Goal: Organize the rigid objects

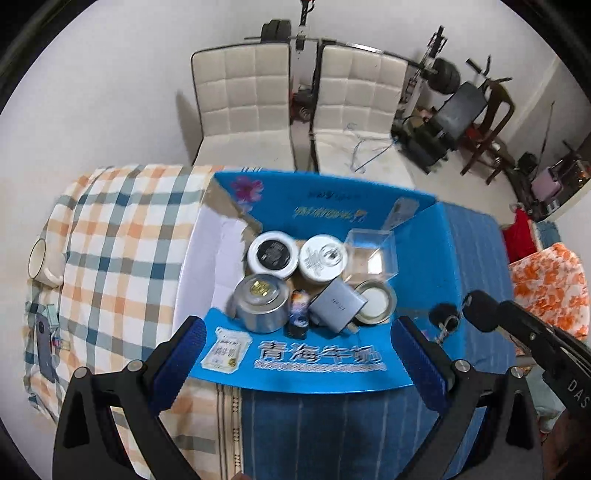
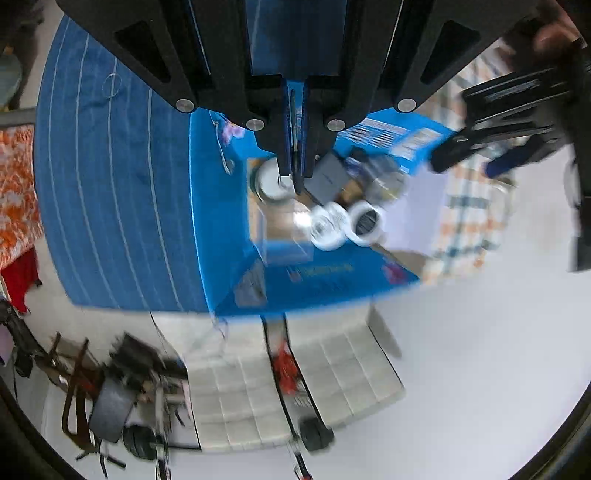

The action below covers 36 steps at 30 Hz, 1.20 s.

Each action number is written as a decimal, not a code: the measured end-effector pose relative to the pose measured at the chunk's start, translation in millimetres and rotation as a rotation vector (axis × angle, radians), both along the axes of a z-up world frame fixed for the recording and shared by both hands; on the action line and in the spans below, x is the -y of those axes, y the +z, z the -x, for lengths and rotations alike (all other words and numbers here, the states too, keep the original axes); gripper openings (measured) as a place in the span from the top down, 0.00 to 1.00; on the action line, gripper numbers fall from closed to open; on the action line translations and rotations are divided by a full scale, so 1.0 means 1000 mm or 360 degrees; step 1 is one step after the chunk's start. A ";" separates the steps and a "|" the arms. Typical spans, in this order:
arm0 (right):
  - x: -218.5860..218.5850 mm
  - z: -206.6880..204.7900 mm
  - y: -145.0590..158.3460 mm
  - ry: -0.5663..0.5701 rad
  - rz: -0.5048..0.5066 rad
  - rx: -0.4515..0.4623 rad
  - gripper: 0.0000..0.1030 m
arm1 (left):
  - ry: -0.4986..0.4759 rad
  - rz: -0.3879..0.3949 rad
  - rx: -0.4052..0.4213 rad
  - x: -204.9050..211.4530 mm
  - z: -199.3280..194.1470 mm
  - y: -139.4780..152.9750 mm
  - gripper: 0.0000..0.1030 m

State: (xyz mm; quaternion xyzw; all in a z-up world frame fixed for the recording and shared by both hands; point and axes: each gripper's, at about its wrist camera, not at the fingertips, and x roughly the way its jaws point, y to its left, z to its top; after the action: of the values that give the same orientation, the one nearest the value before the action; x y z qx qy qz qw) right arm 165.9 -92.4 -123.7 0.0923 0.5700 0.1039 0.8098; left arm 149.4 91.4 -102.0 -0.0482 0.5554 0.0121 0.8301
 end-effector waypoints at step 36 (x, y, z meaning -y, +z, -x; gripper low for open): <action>-0.028 -0.017 -0.088 -0.0062 0.0427 -0.0226 0.18 | 0.0026 -0.0118 -0.0241 -0.030 -0.007 -0.096 0.00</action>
State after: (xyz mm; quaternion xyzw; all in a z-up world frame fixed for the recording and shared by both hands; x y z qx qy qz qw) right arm 182.7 -64.8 -211.2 0.0016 0.6327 0.0043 0.7744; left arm 156.8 121.1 -197.8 -0.0210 0.6153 0.0431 0.7869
